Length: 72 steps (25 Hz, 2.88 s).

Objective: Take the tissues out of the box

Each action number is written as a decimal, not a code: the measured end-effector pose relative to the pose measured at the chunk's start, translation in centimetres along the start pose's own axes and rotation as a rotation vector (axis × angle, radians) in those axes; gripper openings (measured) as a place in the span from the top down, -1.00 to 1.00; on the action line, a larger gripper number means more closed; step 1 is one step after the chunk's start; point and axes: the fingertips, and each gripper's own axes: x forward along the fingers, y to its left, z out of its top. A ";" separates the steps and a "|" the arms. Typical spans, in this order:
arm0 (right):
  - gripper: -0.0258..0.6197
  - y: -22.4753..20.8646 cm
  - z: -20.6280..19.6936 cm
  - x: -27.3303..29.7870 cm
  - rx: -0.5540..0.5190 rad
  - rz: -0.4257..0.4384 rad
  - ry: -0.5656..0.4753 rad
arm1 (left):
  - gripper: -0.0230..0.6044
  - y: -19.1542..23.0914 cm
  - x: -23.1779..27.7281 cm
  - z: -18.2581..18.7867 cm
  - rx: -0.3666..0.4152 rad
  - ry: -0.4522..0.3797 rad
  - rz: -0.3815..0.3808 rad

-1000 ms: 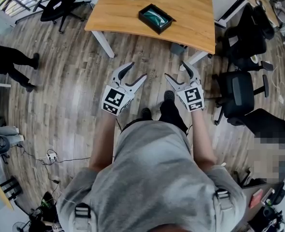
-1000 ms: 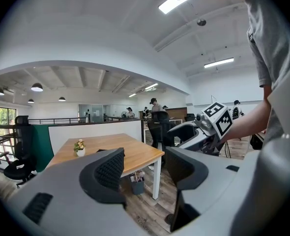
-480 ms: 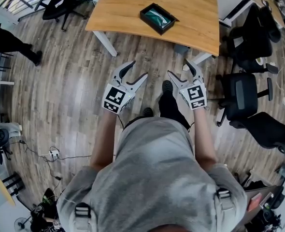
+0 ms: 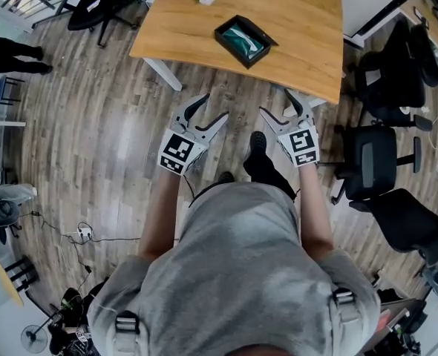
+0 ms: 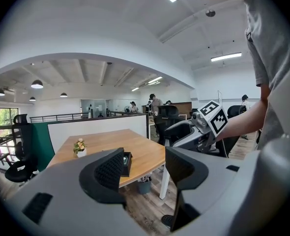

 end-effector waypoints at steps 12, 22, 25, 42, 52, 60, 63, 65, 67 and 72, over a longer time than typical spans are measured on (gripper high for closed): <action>-0.19 -6.5 1.3 6.4 -0.014 0.142 -0.001 | 0.08 4.6 6.5 2.1 -0.057 0.019 0.092; -0.08 -10.5 0.7 10.6 -0.033 0.268 0.003 | 0.08 6.5 10.8 2.2 -0.104 0.040 0.199; -0.08 -11.4 0.5 11.7 -0.043 0.291 -0.007 | 0.08 7.2 11.7 2.5 -0.109 0.037 0.229; -0.06 -12.4 -0.5 16.5 -0.078 0.371 0.052 | 0.08 11.0 14.9 1.9 -0.153 0.030 0.263; -0.06 -12.9 -0.6 20.6 -0.125 0.328 0.112 | 0.08 16.8 17.1 3.0 -0.130 0.000 0.199; -0.04 -12.8 -1.4 23.2 -0.093 0.318 0.162 | 0.08 19.7 18.6 1.7 -0.142 0.017 0.138; -0.04 -12.6 -1.9 24.1 -0.082 0.307 0.180 | 0.08 20.5 19.0 1.0 -0.142 0.028 0.108; -0.04 -12.4 -2.3 25.0 -0.076 0.303 0.195 | 0.08 21.2 19.2 0.5 -0.142 0.035 0.088; -0.05 -12.1 -2.6 26.1 -0.072 0.302 0.208 | 0.08 22.2 19.3 -0.2 -0.139 0.041 0.076; -0.05 -12.4 -2.6 28.3 -0.062 0.274 0.230 | 0.08 24.5 19.5 -1.1 -0.151 0.051 0.040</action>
